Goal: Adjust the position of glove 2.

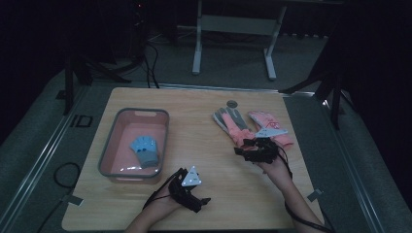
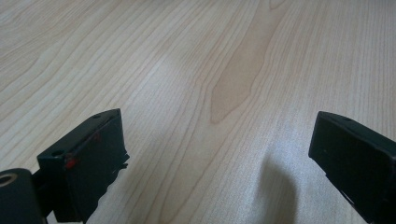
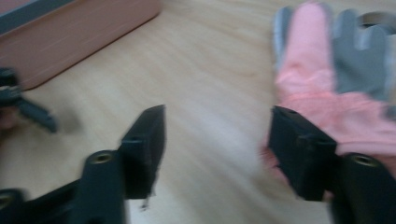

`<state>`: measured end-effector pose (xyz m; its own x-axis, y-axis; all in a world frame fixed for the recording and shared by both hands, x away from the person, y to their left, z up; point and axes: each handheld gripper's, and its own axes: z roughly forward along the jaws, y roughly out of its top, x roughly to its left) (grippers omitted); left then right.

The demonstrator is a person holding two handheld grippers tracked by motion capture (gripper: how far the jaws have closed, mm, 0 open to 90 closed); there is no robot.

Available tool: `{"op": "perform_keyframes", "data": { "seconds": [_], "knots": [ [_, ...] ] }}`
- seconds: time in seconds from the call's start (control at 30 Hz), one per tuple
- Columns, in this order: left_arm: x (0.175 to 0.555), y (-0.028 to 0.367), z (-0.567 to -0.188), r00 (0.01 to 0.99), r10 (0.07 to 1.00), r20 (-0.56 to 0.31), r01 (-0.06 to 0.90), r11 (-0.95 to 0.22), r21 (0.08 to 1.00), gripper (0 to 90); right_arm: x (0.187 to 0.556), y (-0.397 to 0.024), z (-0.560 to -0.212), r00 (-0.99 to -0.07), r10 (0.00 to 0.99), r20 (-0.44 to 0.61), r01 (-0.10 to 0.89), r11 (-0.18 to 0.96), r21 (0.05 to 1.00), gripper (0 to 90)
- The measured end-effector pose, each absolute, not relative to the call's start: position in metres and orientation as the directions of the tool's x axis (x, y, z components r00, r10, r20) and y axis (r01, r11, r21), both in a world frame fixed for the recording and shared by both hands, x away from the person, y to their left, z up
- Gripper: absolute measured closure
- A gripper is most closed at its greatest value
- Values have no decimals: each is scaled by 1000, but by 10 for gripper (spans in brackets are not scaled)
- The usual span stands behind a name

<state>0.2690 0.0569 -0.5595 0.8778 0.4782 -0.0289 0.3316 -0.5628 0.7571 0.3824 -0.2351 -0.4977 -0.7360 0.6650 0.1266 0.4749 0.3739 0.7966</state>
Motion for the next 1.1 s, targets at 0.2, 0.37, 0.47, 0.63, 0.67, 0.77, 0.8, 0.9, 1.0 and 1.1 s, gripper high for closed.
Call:
{"op": "perform_keyframes", "data": {
  "seconds": [0.2, 0.37, 0.47, 0.63, 0.67, 0.77, 0.8, 0.9, 1.0, 1.1],
  "knots": [
    [268, 56, -560, 878, 477, -26, 327, -562, 759, 40, 405, -244, -491, -719, 688, 98, 470, 378, 797, 530],
    [268, 57, -560, 878, 478, -27, 328, -559, 761, 40, 435, -251, -484, -678, 733, 54, 483, 389, 785, 637],
    [268, 57, -560, 879, 476, -31, 327, -555, 765, 39, 452, -253, -484, -663, 746, 65, 504, 380, 776, 696],
    [268, 57, -560, 883, 469, -29, 322, -558, 765, 39, 475, -244, -488, -671, 739, 61, 516, 406, 754, 672],
    [268, 57, -561, 884, 468, -25, 320, -564, 762, 39, 480, -242, -491, -669, 741, 58, 518, 409, 752, 650],
    [268, 56, -561, 884, 467, -24, 319, -564, 761, 39, 492, -238, -501, -662, 746, 76, 545, 409, 732, 596],
    [268, 56, -560, 884, 468, -25, 320, -563, 762, 39, 495, -236, -505, -655, 753, 62, 551, 420, 721, 596],
    [269, 57, -561, 883, 468, -29, 323, -560, 763, 40, 504, -233, -516, -639, 768, 42, 571, 438, 694, 606],
    [269, 57, -561, 884, 466, -29, 321, -561, 763, 40, 508, -230, -522, -642, 766, 31, 572, 451, 685, 635],
    [268, 57, -561, 884, 466, -29, 321, -563, 762, 40, 507, -225, -530, -659, 752, -8, 561, 498, 661, 687]
  ]
}}
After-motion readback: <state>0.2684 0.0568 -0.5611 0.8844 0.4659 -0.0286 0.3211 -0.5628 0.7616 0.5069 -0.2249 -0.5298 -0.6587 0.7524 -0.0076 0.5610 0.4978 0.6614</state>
